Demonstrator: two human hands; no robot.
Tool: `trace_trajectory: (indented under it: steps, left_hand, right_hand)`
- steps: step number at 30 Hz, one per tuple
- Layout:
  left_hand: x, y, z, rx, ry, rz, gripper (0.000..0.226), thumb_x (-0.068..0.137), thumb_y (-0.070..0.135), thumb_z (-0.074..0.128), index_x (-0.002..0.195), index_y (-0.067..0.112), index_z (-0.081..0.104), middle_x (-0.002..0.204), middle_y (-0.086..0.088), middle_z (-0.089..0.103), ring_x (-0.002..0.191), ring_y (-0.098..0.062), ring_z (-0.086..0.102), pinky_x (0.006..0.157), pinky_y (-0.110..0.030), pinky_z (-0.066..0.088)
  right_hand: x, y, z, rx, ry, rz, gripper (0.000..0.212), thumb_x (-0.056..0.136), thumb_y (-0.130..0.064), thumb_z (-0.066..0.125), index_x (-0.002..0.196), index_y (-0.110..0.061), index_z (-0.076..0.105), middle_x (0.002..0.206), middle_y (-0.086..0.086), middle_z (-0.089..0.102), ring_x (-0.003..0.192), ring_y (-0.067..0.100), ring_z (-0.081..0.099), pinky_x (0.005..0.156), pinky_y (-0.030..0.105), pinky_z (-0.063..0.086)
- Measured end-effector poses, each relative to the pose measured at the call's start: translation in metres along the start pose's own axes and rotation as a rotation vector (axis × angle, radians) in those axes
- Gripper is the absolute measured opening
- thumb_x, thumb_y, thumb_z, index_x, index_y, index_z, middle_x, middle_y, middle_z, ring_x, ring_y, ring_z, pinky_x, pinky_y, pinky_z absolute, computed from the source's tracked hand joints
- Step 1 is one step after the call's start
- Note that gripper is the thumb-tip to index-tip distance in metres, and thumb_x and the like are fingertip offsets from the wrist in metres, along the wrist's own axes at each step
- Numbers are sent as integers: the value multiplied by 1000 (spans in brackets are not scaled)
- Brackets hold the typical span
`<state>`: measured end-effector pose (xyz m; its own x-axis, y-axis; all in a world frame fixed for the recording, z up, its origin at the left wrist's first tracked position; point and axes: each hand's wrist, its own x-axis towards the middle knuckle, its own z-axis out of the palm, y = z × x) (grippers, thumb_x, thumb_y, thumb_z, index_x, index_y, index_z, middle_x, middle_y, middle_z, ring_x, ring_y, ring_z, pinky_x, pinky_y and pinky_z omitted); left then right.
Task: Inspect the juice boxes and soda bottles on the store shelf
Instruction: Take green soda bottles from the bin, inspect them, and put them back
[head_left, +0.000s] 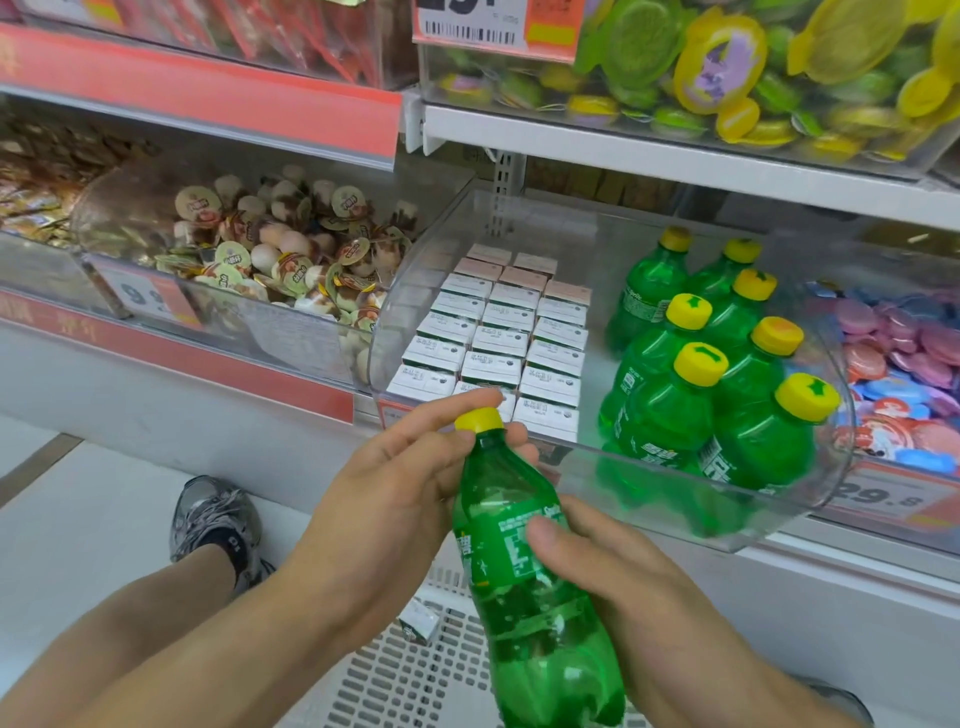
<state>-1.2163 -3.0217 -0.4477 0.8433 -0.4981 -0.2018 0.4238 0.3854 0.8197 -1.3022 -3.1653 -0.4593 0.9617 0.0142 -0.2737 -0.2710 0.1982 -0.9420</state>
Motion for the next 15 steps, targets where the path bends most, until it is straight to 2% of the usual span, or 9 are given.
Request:
trace_trajectory:
  steps: [1,2,5,8,10,11,13,14,15]
  left_hand:
    - [0,0,0,-5,-2,1,40,81,9,52,119,6,67,111,-24,71,108,-37,68,90,-46,56]
    - [-1,0,0,-15,-11,-2,39,83,9,52,119,6,67,112,-24,70,109,-36,68,90,-47,56]
    - [-1,0,0,-59,-42,-9,40,82,9,52,120,5,66,115,-25,69,109,-36,68,88,-45,58]
    - [-1,-2,-2,-73,-48,-9,42,80,11,54,120,6,66,114,-25,69,107,-35,68,88,-46,57]
    - [-1,-4,-2,-104,-45,-17,42,77,11,56,118,7,66,110,-23,70,101,-33,70,83,-44,59]
    - [0,-6,-2,-130,-39,-22,41,75,11,57,115,7,68,106,-23,70,97,-32,70,78,-42,61]
    - [4,-7,-3,-175,-10,-23,35,71,10,58,101,10,75,98,-22,71,87,-31,72,68,-39,61]
    - [6,-7,-4,-189,1,-18,32,70,10,59,95,12,78,97,-22,72,85,-32,73,66,-38,61]
    - [8,-7,-5,-198,6,-11,30,69,10,60,92,13,79,97,-22,73,85,-32,74,66,-38,61]
  right_hand:
    - [-4,-1,-2,4,-33,13,21,76,-44,82,97,-45,78,104,-14,77,101,4,71,87,21,54]
    - [-4,-1,-4,10,-47,21,23,75,-42,83,97,-41,78,103,-9,78,98,7,73,80,19,55]
    - [-3,-5,-2,-89,-24,26,46,64,-47,81,104,-27,78,101,-1,78,94,13,72,80,22,52]
    - [-2,-7,1,-86,-36,70,41,60,-50,81,94,-27,81,90,-2,78,84,10,71,77,22,51]
    - [1,-11,7,-7,-75,128,33,60,-46,79,91,-38,80,94,-8,79,89,7,73,86,26,51]
    - [4,-12,10,20,-74,153,40,54,-43,82,94,-38,80,97,-7,79,94,9,73,94,33,51]
    - [16,-6,10,103,-36,239,80,31,-33,82,109,-15,78,99,9,76,95,27,71,103,54,47]
    - [19,-4,11,194,-19,272,99,22,-25,80,118,-3,72,98,18,73,91,34,67,100,59,48]
    - [19,-5,12,292,-31,280,105,23,-22,82,124,1,66,101,25,69,89,39,65,93,62,51]
